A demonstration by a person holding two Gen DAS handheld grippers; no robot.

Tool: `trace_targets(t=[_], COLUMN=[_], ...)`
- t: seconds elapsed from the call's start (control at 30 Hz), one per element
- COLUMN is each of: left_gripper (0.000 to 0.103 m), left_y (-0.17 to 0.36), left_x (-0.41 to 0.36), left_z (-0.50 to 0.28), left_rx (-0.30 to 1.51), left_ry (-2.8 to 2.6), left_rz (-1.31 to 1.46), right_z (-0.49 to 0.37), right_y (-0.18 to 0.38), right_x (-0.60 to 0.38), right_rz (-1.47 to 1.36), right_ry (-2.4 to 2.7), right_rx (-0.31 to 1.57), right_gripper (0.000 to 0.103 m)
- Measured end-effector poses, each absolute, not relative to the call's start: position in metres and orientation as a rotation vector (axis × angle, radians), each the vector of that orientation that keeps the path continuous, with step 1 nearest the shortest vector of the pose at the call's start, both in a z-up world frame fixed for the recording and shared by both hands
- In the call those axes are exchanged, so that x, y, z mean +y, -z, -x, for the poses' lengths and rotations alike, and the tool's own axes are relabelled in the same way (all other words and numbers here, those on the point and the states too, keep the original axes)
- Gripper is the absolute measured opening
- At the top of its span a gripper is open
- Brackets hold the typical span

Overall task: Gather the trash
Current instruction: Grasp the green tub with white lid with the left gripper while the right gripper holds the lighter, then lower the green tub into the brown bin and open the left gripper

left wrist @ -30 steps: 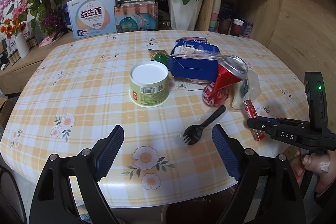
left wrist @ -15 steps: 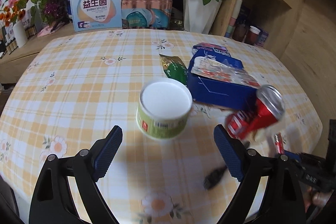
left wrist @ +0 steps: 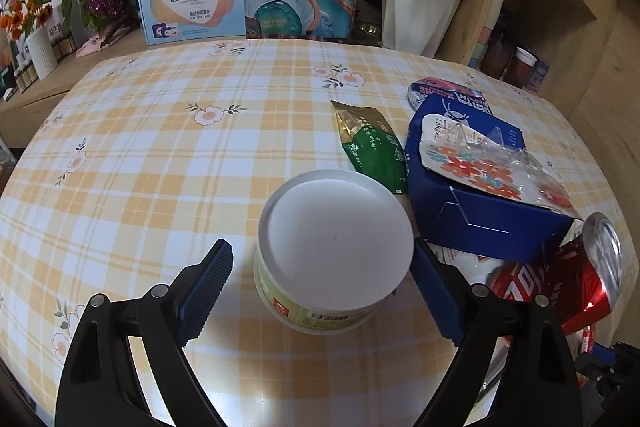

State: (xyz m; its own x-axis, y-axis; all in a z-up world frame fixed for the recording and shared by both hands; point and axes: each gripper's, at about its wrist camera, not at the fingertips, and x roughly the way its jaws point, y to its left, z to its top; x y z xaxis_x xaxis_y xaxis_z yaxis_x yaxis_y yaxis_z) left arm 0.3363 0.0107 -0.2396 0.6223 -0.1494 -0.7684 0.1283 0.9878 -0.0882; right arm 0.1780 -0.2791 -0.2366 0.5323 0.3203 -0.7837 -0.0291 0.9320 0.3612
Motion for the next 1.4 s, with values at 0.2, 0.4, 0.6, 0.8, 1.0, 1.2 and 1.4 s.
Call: trace_targets(t=[0.2, 0.4, 0.6, 0.8, 1.0, 1.2, 1.4], left_gripper=[0.073, 0.073, 0.073, 0.073, 0.073, 0.073, 0.073], left_y=[0.233, 0.212, 0.182, 0.165, 0.155, 0.153, 0.154], left_x=[0.015, 0.020, 0.012, -0.003, -0.010, -0.015, -0.027], left_z=[-0.331, -0.303, -0.252, -0.194, -0.142, -0.101, -0.072], left_rx=[0.884, 0.870, 0.823, 0.799, 0.787, 0.796, 0.794], left_ry=[0.179, 0.214, 0.275, 0.341, 0.370, 0.387, 0.422], left_rz=[0.031, -0.004, -0.013, -0.015, -0.011, 0.014, 0.009], right_z=[-0.173, -0.170, -0.160, -0.142, -0.123, -0.100, -0.076], right_y=[0.231, 0.222, 0.210, 0.193, 0.173, 0.157, 0.146], right_x=[-0.278, -0.275, -0.274, -0.275, -0.275, -0.272, -0.270], right_rz=[-0.315, -0.307, -0.304, -0.300, -0.290, -0.286, -0.285], right_ry=[-0.212, -0.224, -0.225, -0.230, -0.238, -0.254, -0.261], right_rx=[0.988, 0.969, 0.939, 0.902, 0.860, 0.819, 0.790], right_gripper=[0.025, 0.025, 0.025, 0.025, 0.025, 0.025, 0.025])
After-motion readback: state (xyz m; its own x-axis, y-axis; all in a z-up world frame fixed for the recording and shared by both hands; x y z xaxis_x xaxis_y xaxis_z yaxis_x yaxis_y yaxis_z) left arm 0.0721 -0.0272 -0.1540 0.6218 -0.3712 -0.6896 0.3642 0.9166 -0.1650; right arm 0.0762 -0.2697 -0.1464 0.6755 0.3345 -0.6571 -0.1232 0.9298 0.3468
